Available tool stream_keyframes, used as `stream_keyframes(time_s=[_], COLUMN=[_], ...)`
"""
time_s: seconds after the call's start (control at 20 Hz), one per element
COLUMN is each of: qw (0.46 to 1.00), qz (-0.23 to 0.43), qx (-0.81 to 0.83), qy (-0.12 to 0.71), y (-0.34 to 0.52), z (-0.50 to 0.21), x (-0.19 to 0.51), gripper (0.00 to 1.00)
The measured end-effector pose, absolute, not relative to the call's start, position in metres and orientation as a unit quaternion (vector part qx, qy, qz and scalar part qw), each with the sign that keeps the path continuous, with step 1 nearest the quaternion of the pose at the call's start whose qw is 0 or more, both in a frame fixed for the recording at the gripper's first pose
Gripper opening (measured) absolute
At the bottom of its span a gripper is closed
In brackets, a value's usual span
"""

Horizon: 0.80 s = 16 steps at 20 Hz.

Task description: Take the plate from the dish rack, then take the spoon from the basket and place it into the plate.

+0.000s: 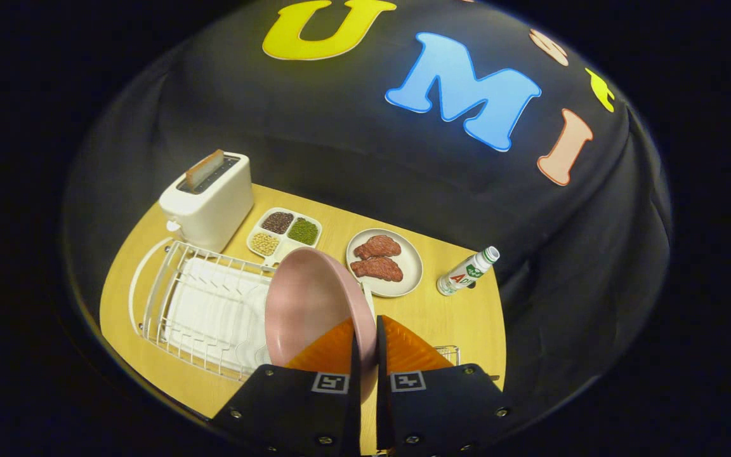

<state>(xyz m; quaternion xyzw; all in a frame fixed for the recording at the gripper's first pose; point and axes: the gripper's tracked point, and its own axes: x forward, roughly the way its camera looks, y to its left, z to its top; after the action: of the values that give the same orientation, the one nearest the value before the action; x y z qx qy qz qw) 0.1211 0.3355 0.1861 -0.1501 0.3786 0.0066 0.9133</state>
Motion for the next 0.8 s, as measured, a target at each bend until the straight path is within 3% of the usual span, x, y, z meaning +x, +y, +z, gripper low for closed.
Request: stream_keyframes(time_s=[0.4,0.8], qw=[0.904,0.868], qz=[0.127,0.146], qx=[0.061,0.156], qy=[0.403,0.448], y=[0.292,0.238], z=[0.183,0.090], x=[0.029,-0.048], gripper=[0.09,0.10])
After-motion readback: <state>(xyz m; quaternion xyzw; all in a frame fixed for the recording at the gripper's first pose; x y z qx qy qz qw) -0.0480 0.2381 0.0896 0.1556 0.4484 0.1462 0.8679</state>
